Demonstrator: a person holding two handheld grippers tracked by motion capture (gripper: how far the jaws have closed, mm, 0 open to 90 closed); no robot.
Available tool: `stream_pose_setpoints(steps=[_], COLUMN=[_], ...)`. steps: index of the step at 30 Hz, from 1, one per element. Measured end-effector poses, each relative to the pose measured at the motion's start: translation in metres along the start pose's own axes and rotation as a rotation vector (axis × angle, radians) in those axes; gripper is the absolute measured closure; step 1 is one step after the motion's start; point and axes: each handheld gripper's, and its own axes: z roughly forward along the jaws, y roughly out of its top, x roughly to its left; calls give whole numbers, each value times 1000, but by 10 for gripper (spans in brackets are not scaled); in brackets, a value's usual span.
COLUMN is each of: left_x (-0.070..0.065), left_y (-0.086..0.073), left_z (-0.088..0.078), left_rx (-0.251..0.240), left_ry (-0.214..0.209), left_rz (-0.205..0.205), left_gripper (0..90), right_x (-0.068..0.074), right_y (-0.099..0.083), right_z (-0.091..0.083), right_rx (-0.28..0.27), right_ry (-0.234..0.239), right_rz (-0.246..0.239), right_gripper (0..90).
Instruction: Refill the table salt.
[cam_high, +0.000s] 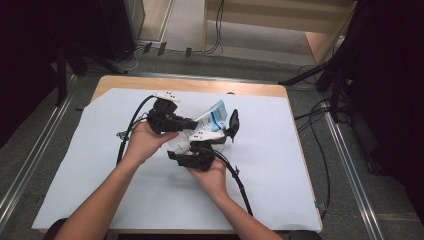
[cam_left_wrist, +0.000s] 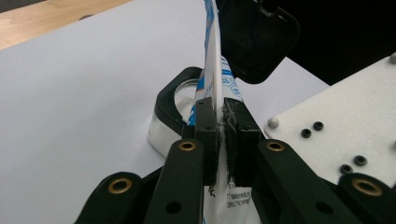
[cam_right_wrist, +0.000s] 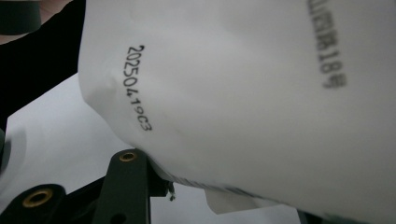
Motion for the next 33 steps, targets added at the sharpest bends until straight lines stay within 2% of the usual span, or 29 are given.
stream_pose_setpoints(steps=[4,12,25,33], left_x=[1,2,1,2], left_y=[0,-1,-1,-1], left_z=[-3,-11,-15,-16], left_rx=[-10,-13,4,3], left_ry=[-19,-38,-46,-81], left_rz=[-4,-7,3,8], left_gripper=[857,867,900,899], right_x=[0,2,1,0], right_y=[-1,-1,-4,-6], right_z=[-1,-4,-4,-6], right_rx=[-10,-35,-32,-37], right_ry=[-2,-28,-60,-82], right_rz=[9,-14,-16,-18], right_gripper=[547,546,545,546])
